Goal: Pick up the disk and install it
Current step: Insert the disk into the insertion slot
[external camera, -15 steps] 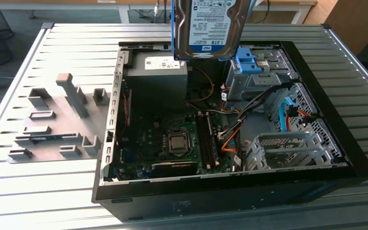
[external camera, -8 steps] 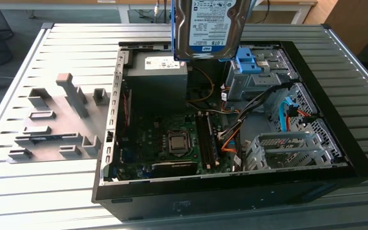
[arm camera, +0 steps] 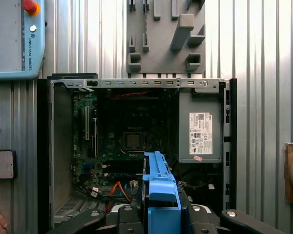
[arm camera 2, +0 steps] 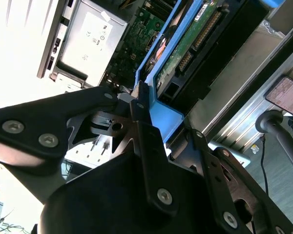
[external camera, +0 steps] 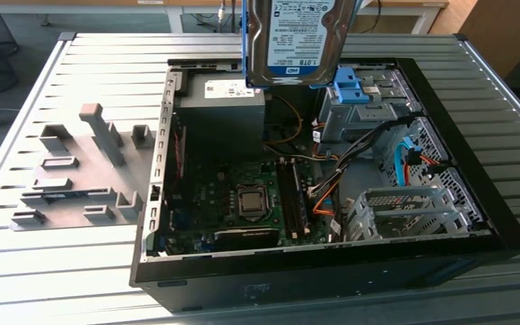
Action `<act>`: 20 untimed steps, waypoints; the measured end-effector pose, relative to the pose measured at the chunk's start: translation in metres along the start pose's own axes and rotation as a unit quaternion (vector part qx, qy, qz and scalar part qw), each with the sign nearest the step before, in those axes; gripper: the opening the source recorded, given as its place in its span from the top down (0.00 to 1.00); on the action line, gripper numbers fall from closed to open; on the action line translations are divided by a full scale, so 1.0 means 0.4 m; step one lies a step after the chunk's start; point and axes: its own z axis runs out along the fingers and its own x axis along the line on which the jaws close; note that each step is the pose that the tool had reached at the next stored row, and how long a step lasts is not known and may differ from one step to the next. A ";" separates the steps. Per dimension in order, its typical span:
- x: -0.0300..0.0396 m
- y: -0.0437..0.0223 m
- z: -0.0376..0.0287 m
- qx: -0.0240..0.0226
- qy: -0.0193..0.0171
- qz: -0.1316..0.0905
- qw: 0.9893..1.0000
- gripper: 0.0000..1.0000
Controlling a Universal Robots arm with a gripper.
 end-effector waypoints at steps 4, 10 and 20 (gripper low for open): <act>0.000 0.000 0.000 0.000 0.000 0.000 1.000 0.63; 0.004 0.000 0.000 0.000 0.000 0.000 1.000 0.63; 0.059 -0.001 0.002 0.000 0.000 0.000 1.000 0.63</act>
